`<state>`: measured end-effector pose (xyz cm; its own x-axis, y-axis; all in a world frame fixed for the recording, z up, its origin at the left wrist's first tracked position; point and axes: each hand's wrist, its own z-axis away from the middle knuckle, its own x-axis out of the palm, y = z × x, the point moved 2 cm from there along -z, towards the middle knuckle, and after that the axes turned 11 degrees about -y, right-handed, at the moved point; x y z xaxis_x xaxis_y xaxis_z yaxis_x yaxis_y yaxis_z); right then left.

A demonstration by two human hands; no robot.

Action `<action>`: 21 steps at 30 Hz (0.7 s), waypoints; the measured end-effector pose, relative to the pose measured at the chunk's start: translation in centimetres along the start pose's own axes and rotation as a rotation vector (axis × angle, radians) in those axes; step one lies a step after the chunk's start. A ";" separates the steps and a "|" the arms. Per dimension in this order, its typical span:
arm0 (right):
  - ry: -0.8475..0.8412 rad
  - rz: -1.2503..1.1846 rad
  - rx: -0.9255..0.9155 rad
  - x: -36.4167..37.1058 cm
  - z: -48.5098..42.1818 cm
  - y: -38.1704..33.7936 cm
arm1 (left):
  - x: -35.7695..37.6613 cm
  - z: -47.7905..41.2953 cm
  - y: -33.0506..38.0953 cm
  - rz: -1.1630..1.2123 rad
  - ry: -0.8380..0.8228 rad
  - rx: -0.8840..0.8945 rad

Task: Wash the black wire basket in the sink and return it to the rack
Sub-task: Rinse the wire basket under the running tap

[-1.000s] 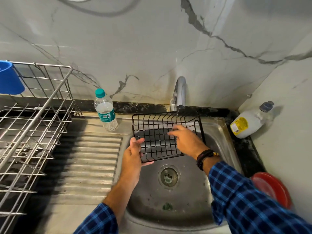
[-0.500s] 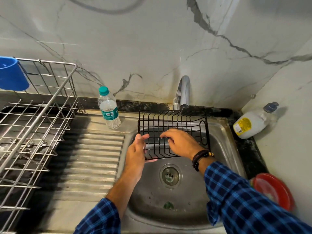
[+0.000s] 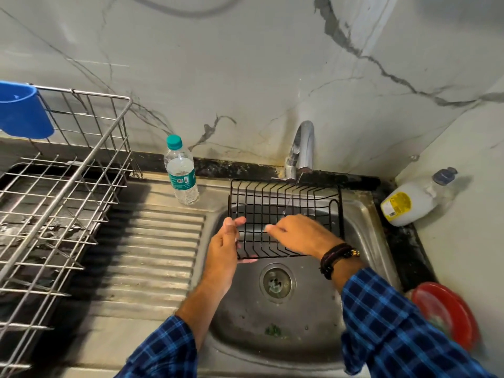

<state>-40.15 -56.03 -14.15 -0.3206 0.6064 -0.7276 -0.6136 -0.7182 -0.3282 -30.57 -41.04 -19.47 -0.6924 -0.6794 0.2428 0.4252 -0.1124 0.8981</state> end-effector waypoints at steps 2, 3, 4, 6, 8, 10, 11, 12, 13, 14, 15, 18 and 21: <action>0.004 -0.042 -0.008 -0.1 -0.7 0.5 | 0.4 0.0 0.0 0.007 -0.020 0.000; -0.023 -0.127 -0.015 -0.1 -1.2 0.6 | 0.5 0.0 0.1 0.016 -0.030 0.000; -0.051 -0.226 -0.018 0.0 -1.6 0.7 | 0.7 0.0 0.3 0.028 -0.037 -0.007; -0.094 -0.330 -0.004 -0.2 -2.0 0.3 | 1.0 -0.3 0.6 0.043 -0.069 -0.012; -0.084 -0.211 -0.007 -0.7 -2.3 -0.3 | 1.3 -0.3 0.7 0.044 -0.098 -0.015; 0.071 -0.057 -0.032 -1.1 -2.5 -0.9 | 1.7 -0.4 0.5 0.040 -0.126 -0.032; 0.187 -0.053 -0.041 -1.3 -2.5 -1.0 | 1.9 -0.3 0.4 0.047 -0.144 -0.042; 0.294 -0.075 -0.030 -1.5 -2.5 -1.0 | 2.3 -0.2 0.2 0.052 -0.162 -0.050; 0.378 -0.095 0.003 -1.7 -2.3 -0.7 | 2.7 -0.2 0.1 0.056 -0.182 -0.049; 0.427 -0.085 0.044 -1.9 -2.0 -0.2 | 3.2 -0.2 0.0 0.055 -0.201 -0.048; 0.450 -0.035 0.072 -2.2 -1.8 0.3 | 3.8 -0.3 0.0 0.059 -0.213 -0.045; 0.403 0.175 0.041 -2.7 -0.8 1.4 | 5.6 -1.2 0.5 0.078 -0.223 -0.053; 0.227 0.328 0.000 -2.6 0.0 2.2 | 6.9 -2.2 0.8 0.121 -0.224 -0.068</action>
<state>-40.66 -59.20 -13.00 -0.3321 0.2538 -0.9084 -0.5048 -0.8614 -0.0561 -33.74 -47.42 -17.85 -0.7429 -0.5142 0.4287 0.5457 -0.0943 0.8326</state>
